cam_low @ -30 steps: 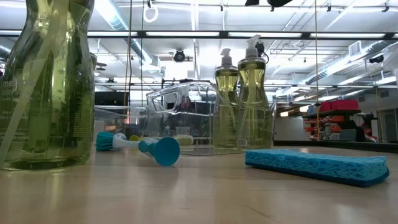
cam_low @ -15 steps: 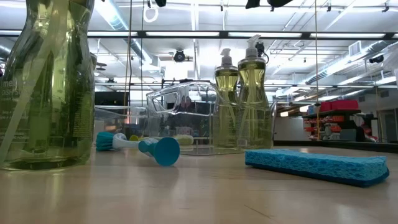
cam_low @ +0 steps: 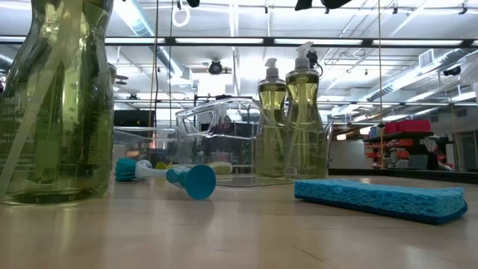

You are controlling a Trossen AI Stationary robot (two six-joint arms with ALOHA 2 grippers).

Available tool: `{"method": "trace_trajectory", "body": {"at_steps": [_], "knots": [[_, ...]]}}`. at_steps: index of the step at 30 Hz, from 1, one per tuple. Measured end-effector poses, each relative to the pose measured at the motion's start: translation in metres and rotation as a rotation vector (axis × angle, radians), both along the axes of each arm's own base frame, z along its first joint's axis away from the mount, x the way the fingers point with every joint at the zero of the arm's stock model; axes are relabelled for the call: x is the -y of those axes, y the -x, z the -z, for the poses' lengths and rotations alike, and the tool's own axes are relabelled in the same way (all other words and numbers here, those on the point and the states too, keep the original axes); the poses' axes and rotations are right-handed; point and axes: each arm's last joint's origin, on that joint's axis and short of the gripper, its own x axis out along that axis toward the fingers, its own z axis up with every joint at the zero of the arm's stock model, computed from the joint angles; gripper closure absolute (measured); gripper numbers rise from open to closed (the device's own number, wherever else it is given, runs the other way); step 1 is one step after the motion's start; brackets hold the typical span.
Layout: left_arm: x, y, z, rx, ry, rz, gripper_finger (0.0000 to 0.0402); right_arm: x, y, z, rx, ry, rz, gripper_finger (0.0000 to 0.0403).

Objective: Pick & Place Kitchen Sink Supplies
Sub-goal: Put the blue sponge into the top transparent bin

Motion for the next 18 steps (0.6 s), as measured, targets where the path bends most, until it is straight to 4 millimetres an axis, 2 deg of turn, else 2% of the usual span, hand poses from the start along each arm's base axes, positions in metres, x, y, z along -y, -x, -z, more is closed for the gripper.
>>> {"method": "trace_trajectory", "body": {"at_steps": [4, 8, 18], "knots": [[0.0000, 0.0000, 0.0000, 0.000, -0.001, 0.000, 0.0383, -0.0002, 0.0001, 0.0002, -0.003, 0.003, -0.009, 0.0394], [0.0000, 0.0000, 0.0000, 0.000, -0.001, 0.000, 0.0389, 0.0001, 0.0001, 0.0001, -0.019, -0.018, -0.008, 0.0365], [-0.0068, 0.0015, -0.0003, 0.002, 0.000, -0.033, 0.0388, 0.0079, 0.0040, -0.0057, 0.051, -0.008, 0.032, 0.0241]]}}
